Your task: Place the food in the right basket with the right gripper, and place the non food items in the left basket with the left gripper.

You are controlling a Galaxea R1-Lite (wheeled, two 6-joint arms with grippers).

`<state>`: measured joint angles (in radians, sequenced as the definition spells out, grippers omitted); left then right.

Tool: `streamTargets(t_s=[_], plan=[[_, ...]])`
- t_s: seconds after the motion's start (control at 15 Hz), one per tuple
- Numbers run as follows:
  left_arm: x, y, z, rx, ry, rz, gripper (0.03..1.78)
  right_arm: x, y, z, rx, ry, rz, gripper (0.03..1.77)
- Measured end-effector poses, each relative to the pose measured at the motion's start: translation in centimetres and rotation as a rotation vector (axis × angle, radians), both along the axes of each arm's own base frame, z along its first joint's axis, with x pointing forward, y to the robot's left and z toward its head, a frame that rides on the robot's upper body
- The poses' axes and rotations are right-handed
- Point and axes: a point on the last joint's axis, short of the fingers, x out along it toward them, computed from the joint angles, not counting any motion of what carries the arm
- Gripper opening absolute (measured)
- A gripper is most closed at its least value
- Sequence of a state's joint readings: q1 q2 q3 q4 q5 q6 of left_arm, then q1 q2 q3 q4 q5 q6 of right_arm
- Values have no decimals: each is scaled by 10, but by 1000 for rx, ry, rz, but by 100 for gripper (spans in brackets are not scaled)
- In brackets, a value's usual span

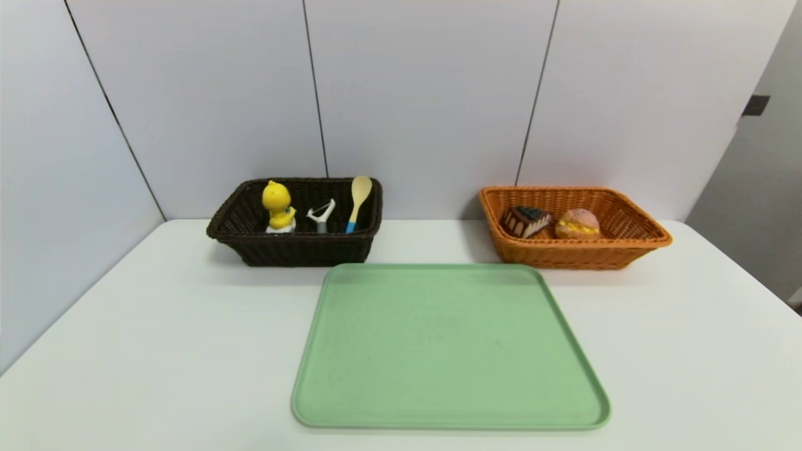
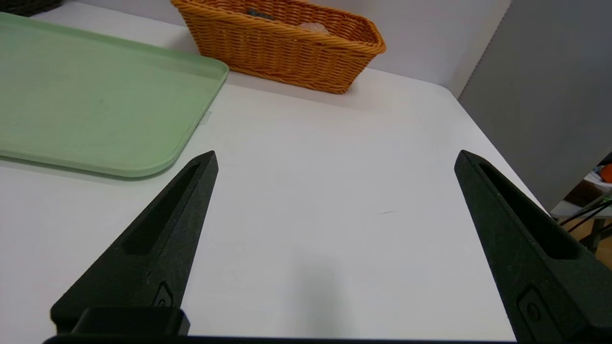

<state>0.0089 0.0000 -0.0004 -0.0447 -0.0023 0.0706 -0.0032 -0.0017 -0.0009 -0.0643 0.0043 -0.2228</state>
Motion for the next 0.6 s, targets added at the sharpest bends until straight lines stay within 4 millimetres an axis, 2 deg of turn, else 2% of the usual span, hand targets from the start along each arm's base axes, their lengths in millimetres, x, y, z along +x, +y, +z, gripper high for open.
streamTargets(t_s=[0.27,0.6], plan=[[0,0,-1,79,10,-16,169,0,0,0,-12,2,7,171],[0,0,-1,43,7,-20,169,0,0,0,25,3,7,171]])
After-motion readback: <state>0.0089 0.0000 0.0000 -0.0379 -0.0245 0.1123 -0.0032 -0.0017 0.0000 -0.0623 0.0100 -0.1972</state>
